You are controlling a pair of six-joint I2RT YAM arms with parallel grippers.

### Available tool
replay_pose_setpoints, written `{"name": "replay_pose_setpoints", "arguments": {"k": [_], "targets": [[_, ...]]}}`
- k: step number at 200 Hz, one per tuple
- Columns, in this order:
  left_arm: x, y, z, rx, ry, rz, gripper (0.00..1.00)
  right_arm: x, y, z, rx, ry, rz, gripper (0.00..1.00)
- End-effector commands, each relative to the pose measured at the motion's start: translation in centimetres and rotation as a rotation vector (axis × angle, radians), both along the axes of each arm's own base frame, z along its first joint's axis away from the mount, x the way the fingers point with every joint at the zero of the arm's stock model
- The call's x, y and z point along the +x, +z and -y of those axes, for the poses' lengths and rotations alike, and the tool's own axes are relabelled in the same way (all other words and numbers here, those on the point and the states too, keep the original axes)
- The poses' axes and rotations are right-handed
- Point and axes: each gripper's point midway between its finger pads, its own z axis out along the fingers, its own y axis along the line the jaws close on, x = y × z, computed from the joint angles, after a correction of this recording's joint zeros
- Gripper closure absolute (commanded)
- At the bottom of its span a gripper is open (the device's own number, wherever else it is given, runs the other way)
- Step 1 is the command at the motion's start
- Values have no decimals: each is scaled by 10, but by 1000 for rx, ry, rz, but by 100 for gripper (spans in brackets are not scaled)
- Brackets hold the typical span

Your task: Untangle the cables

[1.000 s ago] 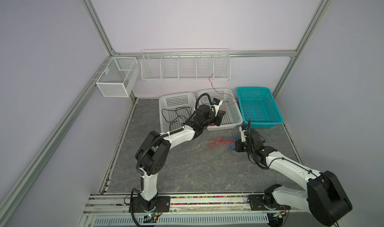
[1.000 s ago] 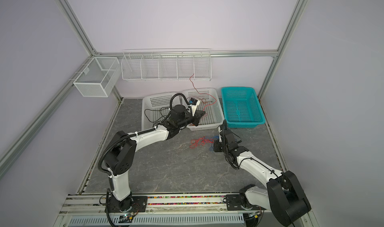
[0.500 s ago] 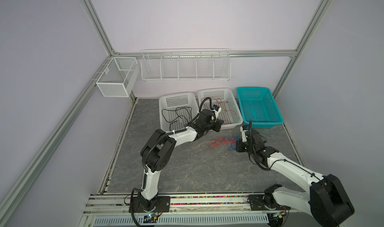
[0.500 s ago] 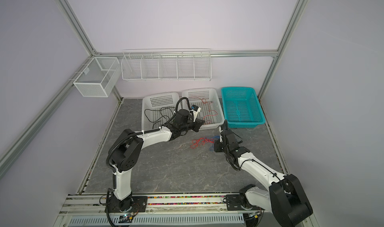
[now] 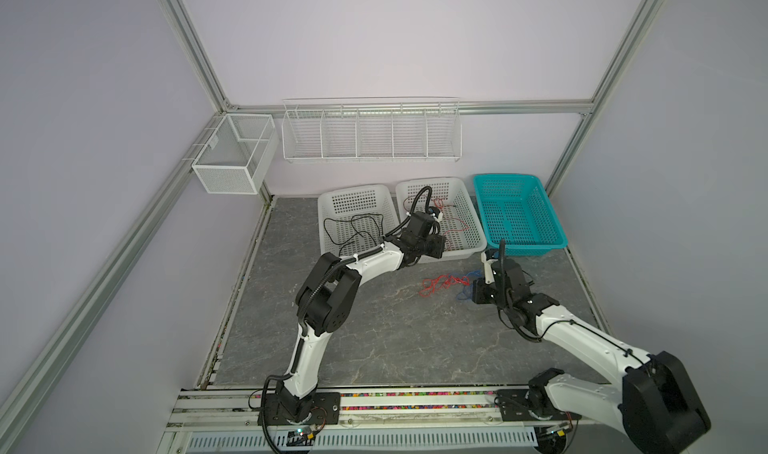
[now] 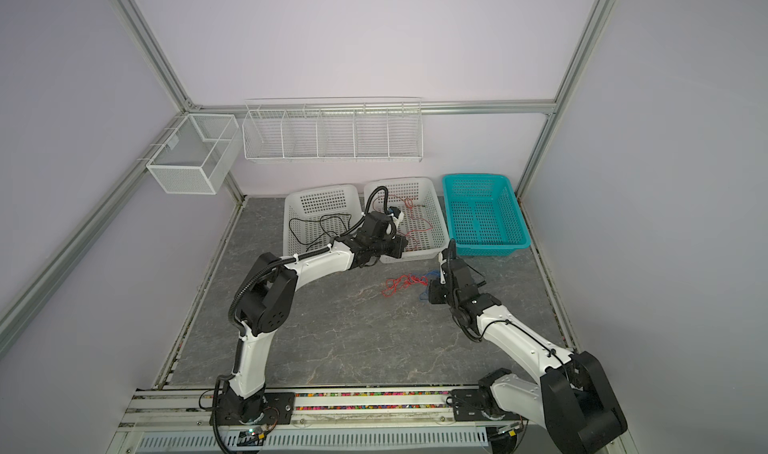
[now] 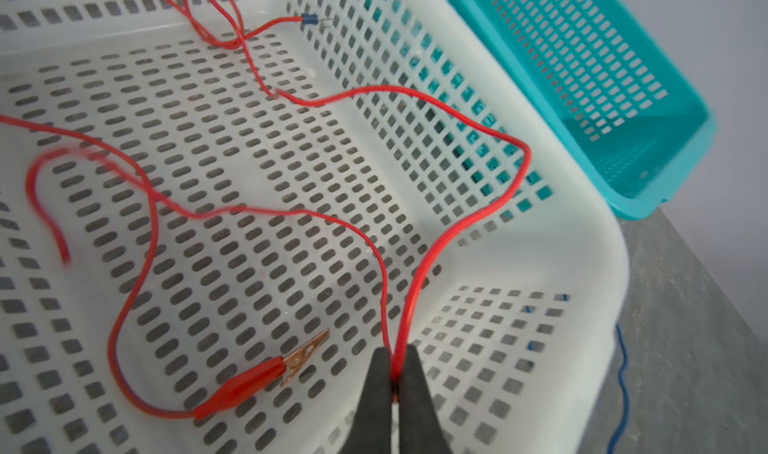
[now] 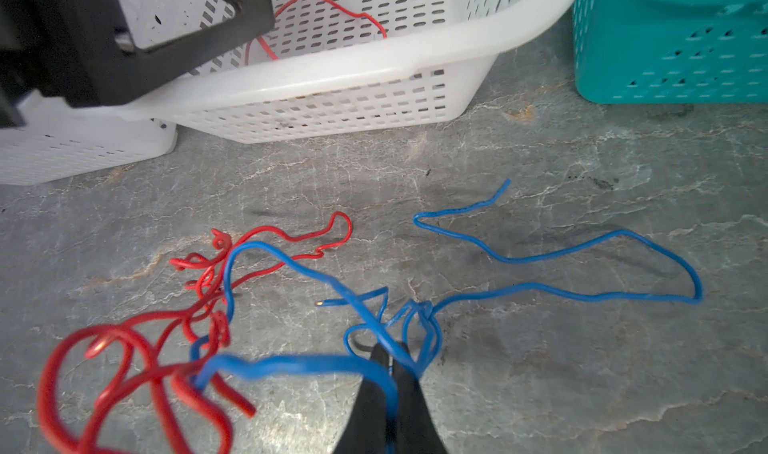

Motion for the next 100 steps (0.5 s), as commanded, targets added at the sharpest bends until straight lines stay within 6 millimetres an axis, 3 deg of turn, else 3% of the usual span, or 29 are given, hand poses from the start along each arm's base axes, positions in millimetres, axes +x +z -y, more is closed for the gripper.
{"name": "replay_pose_setpoints", "arguments": {"k": [1, 77, 100], "targets": [[7, -9, -14, 62, 66, -30, 95, 5, 16, 1, 0, -2, 40, 93], [16, 29, -14, 58, 71, 57, 63, 5, 10, 2, -9, -7, 33, 93], [16, 43, -14, 41, 59, 82, 47, 6, 10, 3, -13, -9, 34, 93]]}}
